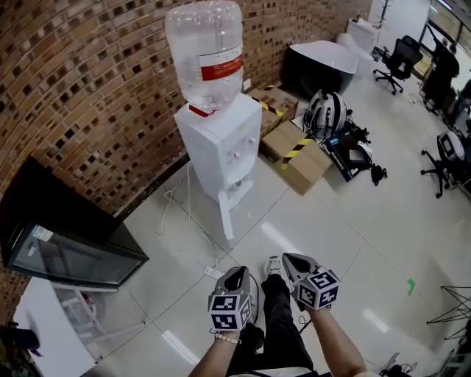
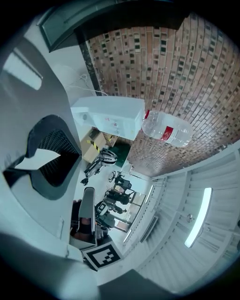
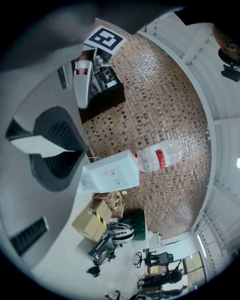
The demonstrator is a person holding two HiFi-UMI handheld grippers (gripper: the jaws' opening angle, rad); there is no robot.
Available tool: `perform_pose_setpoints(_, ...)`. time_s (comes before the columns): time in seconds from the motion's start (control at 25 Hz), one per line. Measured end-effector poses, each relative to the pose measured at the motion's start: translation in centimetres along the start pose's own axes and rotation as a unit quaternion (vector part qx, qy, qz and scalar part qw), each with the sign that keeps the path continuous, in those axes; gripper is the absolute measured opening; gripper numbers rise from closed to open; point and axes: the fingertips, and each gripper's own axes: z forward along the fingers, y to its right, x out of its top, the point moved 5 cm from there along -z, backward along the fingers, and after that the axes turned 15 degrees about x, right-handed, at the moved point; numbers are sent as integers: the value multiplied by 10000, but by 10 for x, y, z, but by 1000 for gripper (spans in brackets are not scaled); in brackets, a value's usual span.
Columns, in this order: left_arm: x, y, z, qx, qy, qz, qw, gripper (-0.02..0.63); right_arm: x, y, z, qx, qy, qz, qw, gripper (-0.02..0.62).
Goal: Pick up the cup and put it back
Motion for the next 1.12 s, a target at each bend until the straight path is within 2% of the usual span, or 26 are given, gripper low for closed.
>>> perform_pose_setpoints(0.16, -17, -10, 69, 160, 81, -286, 9994, 5, -19, 75, 62, 3, -137, 32, 9999, 17)
perform_pose_setpoints(0.44, -46, -26, 232, 326, 104, -369, 9987, 6, -64, 223, 189, 63, -233, -181, 9995, 21)
perform_pose_setpoints(0.6, -67, -32, 318, 314, 286, -320, 9986, 5, -94, 292, 263, 152, -319, -381, 9986, 96)
perform_pose_setpoints(0.64, -73, -34, 337, 275, 310, -330, 9986, 5, -101, 306, 282, 179, -326, -435, 9984, 150)
perform_pose_setpoints(0.76, -86, -41, 391, 181, 407, -258, 9987, 5, -126, 349, 335, 169, -328, -604, 9975, 198)
perform_pose_setpoints(0.8, -88, -44, 408, 216, 454, -234, 9985, 5, -134, 362, 352, 162, -328, -645, 9972, 199)
perform_pose_setpoints(0.92, -96, -57, 457, 449, 571, -180, 9972, 6, -157, 399, 401, 180, -286, -603, 9976, 266)
perform_pose_setpoints(1.04, -104, -70, 496, 659, 518, -117, 9964, 6, -179, 433, 446, 232, -239, -402, 9986, 316)
perform_pose_setpoints(1.12, -104, -77, 516, 702, 479, -22, 9964, 6, -190, 452, 475, 304, -222, -289, 9989, 371)
